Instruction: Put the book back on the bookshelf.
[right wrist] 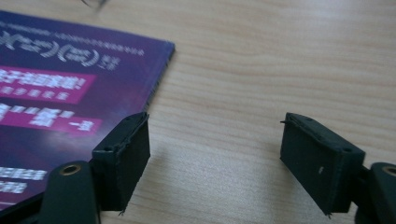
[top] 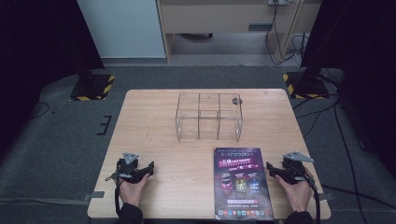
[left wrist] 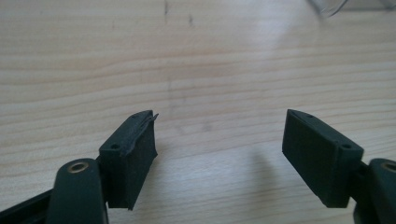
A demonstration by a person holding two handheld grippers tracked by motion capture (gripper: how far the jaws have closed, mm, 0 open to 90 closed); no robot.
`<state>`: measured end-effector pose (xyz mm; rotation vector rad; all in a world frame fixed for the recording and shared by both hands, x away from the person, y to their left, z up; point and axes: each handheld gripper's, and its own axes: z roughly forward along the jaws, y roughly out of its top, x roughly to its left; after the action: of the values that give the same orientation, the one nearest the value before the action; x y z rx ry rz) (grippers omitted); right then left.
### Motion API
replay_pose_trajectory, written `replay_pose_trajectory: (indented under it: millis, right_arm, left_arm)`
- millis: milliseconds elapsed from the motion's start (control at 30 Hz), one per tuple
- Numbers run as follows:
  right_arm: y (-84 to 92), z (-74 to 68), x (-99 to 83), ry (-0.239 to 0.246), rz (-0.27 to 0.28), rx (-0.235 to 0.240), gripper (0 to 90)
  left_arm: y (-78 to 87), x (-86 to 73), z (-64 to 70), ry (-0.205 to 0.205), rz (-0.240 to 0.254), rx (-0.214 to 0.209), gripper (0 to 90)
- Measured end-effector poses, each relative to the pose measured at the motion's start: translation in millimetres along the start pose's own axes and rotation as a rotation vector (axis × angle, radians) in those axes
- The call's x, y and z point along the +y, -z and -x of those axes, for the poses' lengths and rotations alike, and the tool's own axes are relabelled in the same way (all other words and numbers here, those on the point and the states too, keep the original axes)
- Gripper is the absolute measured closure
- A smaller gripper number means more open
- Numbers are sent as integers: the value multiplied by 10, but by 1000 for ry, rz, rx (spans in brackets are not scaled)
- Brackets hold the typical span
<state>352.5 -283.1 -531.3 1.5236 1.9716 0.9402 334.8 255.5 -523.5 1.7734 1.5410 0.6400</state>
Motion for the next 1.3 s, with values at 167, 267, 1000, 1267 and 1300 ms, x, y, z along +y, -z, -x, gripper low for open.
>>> replay_pose_trajectory:
  millis: [167,267,1000,1267,1300]
  right_arm:
    - [141,-27,44,-6,61,62,292]
    - [185,-39,59,-1,82,71,301]
    - [328,-42,129,-19,174,99,284]
    - [331,-88,181,-4,190,122,244]
    - [330,-97,187,3,189,125,244]
  left_arm:
    - [128,50,146,-1,80,-67,307]
    - [177,80,249,-6,99,-113,333]
    - [229,138,1005,-121,106,-290,349]
    - [172,114,1207,-149,93,-333,375]
    - [167,116,1230,-155,92,-333,379]
